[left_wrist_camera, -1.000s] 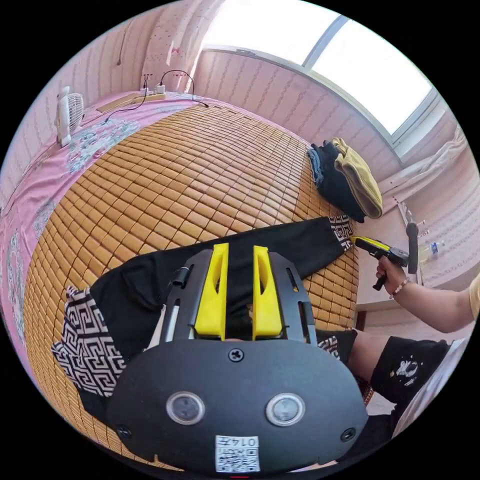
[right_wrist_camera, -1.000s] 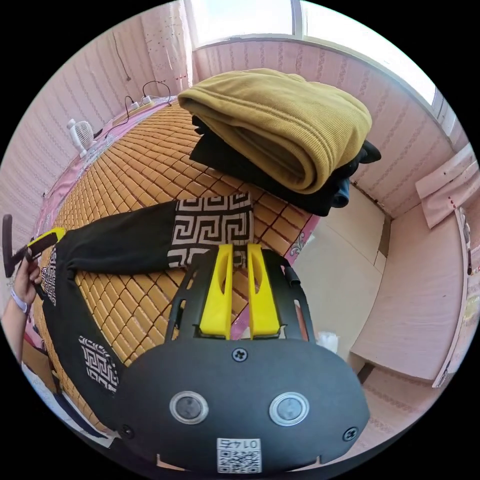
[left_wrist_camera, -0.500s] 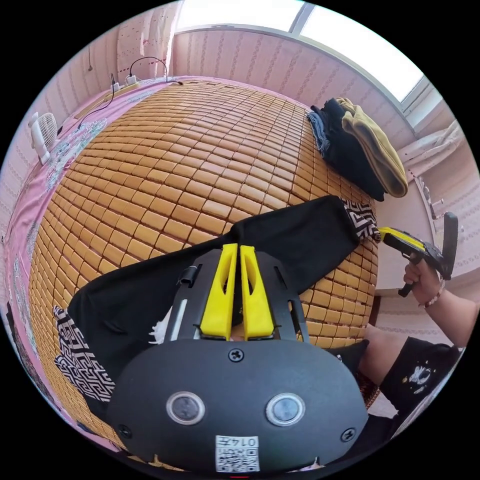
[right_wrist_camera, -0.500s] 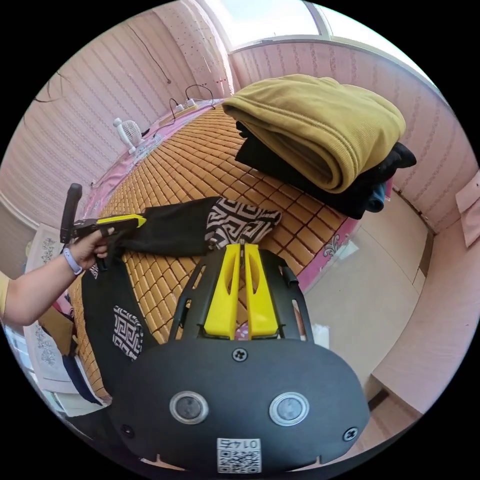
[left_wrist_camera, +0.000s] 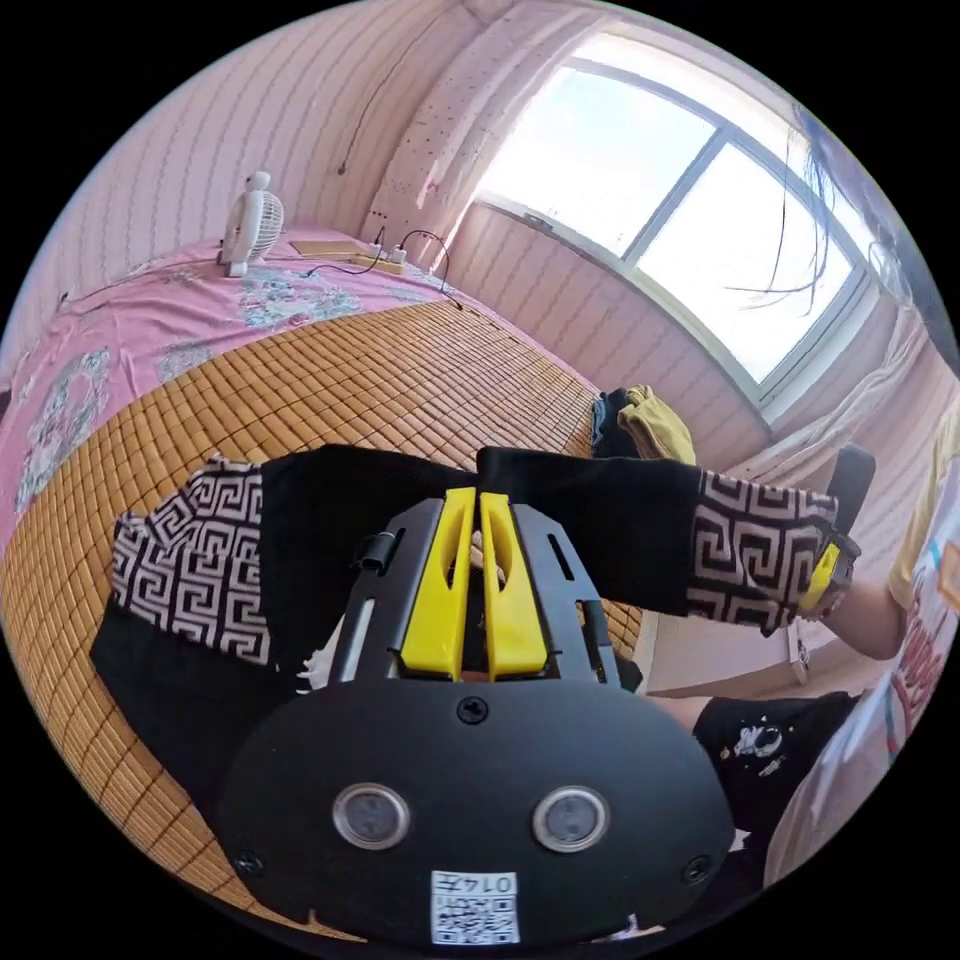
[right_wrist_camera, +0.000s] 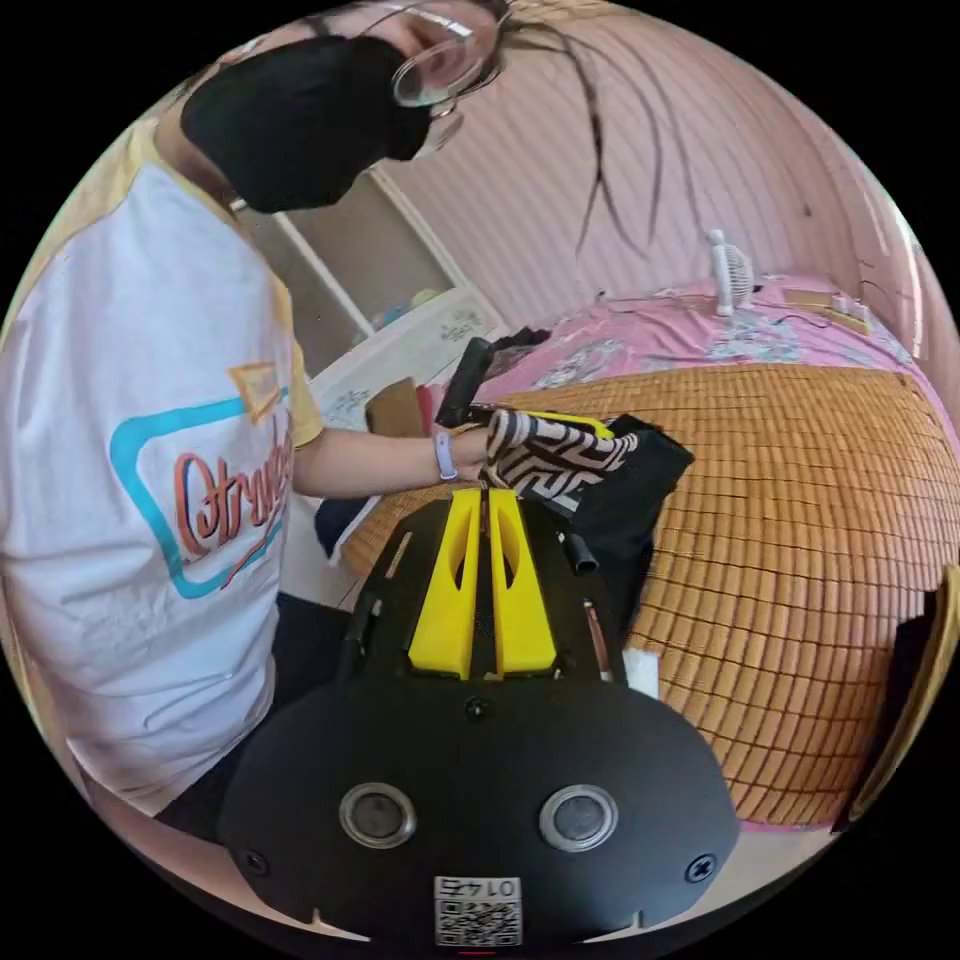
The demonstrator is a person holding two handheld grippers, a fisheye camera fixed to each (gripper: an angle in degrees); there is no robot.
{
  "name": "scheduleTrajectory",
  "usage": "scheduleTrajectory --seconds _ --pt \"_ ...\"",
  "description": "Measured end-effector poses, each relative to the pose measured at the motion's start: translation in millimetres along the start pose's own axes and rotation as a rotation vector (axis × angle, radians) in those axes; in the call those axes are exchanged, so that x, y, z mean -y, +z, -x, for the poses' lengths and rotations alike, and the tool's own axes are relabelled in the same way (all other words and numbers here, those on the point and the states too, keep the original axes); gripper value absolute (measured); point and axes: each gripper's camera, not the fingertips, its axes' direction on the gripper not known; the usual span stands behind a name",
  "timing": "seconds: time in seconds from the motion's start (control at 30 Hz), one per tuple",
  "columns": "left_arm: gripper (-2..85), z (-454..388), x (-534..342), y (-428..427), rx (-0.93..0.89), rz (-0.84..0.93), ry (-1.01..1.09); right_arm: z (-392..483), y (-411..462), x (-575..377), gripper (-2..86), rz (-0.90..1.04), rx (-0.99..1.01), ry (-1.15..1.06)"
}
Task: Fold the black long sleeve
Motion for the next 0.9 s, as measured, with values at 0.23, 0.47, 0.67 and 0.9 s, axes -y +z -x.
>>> scheduleTrajectory --seconds 0.23,0.47,0.67,0.9 --pt "6.0 75.5 -132.6 -88.4 0.117 0.13 -0.413 65.6 154.4 -17.7 5.7 0.491 0.242 -0.234" --pt "6.0 89.1 -203.8 -130.8 0.156 0.214 -0.576 58.8 199.1 -26.0 5.7 0.658 0.187 -0.16" --pt "8.3 79.0 -212.7 -105.9 -0.052 0.301 -0.506 52.6 218.8 -6.8 13.2 0.649 0.058 -0.125" --pt "3.3 70.9 -221.9 -70.3 0.021 0.695 -0.325 62.9 240.1 2.8 12.7 0.691 0.129 -0.126"
